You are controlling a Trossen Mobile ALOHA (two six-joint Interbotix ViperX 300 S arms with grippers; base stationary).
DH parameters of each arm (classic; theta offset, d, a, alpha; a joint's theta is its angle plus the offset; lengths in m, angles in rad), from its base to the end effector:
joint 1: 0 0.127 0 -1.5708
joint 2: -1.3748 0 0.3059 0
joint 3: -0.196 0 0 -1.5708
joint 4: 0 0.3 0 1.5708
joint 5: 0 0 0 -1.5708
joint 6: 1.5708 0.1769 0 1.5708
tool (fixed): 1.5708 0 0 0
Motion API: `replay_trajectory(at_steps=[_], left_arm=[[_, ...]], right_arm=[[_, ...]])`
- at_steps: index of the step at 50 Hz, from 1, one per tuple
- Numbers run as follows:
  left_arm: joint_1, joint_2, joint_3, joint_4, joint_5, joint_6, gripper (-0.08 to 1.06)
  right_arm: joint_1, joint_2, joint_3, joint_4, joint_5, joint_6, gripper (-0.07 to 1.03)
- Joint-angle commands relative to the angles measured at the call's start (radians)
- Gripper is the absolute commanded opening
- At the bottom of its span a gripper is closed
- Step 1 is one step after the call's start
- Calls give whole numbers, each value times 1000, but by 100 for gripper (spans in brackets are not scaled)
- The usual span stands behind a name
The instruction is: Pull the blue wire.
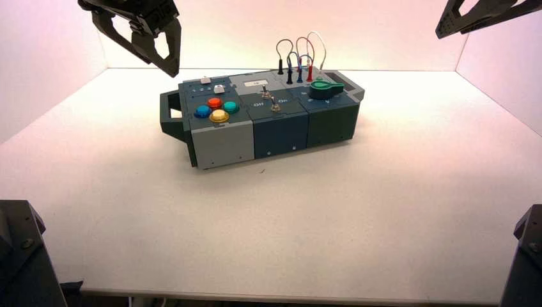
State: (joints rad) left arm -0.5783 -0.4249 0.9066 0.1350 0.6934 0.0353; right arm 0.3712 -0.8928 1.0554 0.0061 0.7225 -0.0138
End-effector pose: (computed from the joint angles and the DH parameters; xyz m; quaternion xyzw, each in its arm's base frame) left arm 0.2303 -0.1322 0.1236 0.2360 0.5068 -0.2389 0.7939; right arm 0.1971 0.0775 0.1761 -0.0823 0.4203 0.1705 0.8874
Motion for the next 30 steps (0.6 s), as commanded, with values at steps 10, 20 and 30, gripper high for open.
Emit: replay_trajectory(at_steps=[10, 20, 30], left_arm=[[5, -5, -9, -2, 2, 0, 76], [3, -5, -9, -2, 2, 0, 76], [3, -2, -11, -2, 2, 0, 76]], right_arm=[[6, 3, -17, 3, -6, 3, 52], [6, 5, -15, 3, -6, 2, 52], [6, 67, -38, 18, -11, 0, 52]])
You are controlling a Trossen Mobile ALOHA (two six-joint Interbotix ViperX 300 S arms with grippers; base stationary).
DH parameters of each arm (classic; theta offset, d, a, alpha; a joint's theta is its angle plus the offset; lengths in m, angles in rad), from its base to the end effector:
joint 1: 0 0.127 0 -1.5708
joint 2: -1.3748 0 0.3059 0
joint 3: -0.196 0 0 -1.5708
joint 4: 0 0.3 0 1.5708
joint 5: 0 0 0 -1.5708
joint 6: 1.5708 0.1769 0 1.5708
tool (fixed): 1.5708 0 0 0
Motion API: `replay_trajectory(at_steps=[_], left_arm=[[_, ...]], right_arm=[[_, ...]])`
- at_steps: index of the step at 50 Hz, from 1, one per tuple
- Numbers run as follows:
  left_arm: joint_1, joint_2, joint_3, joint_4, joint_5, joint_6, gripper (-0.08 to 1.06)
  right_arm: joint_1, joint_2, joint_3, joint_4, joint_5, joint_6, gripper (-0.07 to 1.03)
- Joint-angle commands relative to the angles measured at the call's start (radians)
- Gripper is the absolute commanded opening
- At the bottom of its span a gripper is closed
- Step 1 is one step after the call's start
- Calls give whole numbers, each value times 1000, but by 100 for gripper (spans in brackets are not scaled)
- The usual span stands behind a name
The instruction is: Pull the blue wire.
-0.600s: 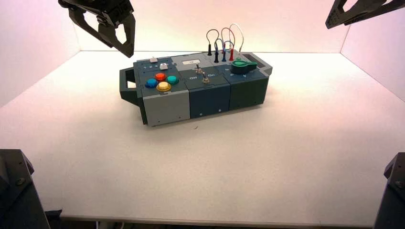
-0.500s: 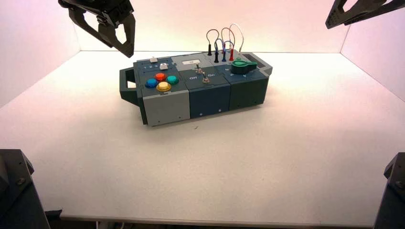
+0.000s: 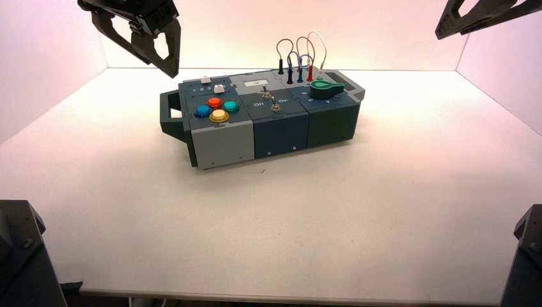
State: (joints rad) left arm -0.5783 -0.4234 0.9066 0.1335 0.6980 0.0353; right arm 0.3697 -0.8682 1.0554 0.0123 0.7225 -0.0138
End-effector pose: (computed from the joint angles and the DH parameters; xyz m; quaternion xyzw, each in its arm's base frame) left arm 0.2296 -0.1318 0.1229 0.2360 0.5095 -0.2385 0.7924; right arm 0.1980 0.0783 0.1709 -0.0810 0.4318 0.1697 0.8822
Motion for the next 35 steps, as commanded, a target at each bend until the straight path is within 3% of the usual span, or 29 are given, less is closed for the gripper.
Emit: replay_trajectory(at_steps=[1, 8, 16, 22, 35], left_arm=[[3, -3, -11, 0, -3, 0, 76], [3, 3, -12, 0, -5, 0, 76], [3, 11, -12, 0, -3, 0, 76], [3, 17, -12, 0, -3, 0, 76], [3, 34, -11, 0, -3, 0, 76]], right_arm=[[5, 48, -41, 14, -11, -2, 52], [15, 153, -118, 31, -12, -6, 48], [86, 302, -249, 31, 5, -8, 40], [127, 436, -344, 31, 6, -6, 39], [130, 727, -571, 31, 8, -8, 39]])
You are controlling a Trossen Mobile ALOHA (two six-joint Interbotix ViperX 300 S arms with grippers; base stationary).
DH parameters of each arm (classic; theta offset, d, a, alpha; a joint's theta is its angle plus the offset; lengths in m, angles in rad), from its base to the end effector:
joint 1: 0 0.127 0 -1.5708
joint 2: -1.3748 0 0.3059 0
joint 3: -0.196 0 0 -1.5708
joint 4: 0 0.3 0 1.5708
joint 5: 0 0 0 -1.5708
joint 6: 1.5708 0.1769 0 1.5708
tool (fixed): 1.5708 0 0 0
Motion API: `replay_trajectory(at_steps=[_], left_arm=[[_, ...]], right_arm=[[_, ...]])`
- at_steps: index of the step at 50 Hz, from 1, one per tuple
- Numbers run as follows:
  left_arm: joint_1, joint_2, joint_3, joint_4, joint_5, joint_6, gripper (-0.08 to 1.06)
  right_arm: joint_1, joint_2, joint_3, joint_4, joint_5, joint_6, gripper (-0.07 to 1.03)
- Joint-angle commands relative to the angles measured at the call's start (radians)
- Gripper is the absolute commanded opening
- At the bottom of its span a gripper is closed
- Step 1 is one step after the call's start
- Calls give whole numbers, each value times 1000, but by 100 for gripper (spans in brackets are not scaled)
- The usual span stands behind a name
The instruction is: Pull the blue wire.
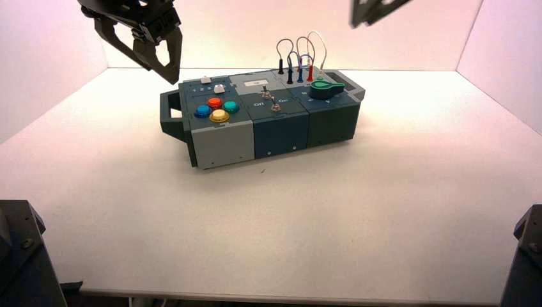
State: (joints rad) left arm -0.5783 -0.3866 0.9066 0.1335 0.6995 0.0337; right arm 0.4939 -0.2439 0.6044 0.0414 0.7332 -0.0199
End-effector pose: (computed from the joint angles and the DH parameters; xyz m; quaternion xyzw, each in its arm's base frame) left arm 0.2292 -0.1315 0.1131 0.2398 0.5248 -0.2364 0.7818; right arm 0.3035 0.1690 0.1697 -0.1156 0.5069 0.2175 0.8260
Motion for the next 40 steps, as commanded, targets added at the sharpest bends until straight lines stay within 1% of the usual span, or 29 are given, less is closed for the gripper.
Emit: replay_trajectory(at_steps=[1, 7, 18, 21, 25, 35, 40], left_arm=[[3, -3, -11, 0, -5, 2, 76], [3, 6, -12, 0, -5, 2, 76], [3, 11, -14, 0, -3, 2, 76], [3, 11, -14, 0, -3, 3, 76], [3, 11, -14, 0, -3, 2, 76], [3, 11, -15, 0, -3, 2, 76], [3, 11, -15, 0, -3, 2, 76]], right_arm=[[6, 114, -127, 2, -3, -2, 39], [8, 218, -201, 3, 3, -2, 39], [8, 362, -287, 2, 3, -3, 39], [8, 402, -313, 2, 3, -6, 37], [8, 436, -341, 2, 3, -8, 34], [6, 495, -388, -5, 3, -8, 34], [5, 525, -422, -6, 3, -8, 31]])
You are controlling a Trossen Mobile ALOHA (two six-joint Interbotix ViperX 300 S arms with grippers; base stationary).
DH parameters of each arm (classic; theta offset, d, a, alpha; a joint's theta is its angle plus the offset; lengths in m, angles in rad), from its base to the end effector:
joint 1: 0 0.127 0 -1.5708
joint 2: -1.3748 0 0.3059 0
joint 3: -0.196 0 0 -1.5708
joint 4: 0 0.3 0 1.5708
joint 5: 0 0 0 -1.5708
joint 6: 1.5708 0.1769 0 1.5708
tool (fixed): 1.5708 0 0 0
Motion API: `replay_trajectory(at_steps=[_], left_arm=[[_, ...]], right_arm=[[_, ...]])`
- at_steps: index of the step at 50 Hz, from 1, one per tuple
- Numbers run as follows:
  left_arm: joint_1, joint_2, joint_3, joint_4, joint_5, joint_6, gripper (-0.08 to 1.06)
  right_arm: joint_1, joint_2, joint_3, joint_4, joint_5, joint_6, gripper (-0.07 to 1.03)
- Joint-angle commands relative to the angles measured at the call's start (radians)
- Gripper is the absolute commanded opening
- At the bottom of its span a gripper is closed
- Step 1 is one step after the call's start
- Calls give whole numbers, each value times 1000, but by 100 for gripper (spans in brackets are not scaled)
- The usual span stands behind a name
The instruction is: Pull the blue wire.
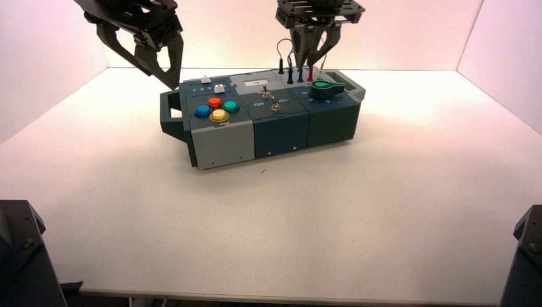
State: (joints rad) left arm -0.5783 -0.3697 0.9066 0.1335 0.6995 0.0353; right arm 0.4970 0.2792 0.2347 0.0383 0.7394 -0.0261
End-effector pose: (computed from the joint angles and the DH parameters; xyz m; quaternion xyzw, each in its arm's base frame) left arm 0.2289 -0.1313 0.1086 0.2424 0.5312 -0.2361 0.7767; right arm 0.3991 0.2217 0.0836 -0.1360 0.5703 0.2087 0.7827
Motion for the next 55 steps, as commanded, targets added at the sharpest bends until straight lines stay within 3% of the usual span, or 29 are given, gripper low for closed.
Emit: replay_trajectory(at_steps=[1, 18, 31, 41, 55], left_arm=[[3, -6, -15, 0, -3, 0, 76], [3, -6, -15, 0, -3, 0, 76], [2, -5, -15, 0, -3, 0, 76], [2, -5, -15, 0, 0, 0, 76], [2, -3, -14, 0, 0, 0, 76]], right_arm=[[2, 5, -55, -5, -2, -2, 31], [-6, 87, -147, -37, 31, 14, 29], [-6, 83, -149, -54, 54, 17, 29], [-15, 87, -147, -92, 58, 40, 29], [-15, 107, -179, -100, 58, 43, 29]])
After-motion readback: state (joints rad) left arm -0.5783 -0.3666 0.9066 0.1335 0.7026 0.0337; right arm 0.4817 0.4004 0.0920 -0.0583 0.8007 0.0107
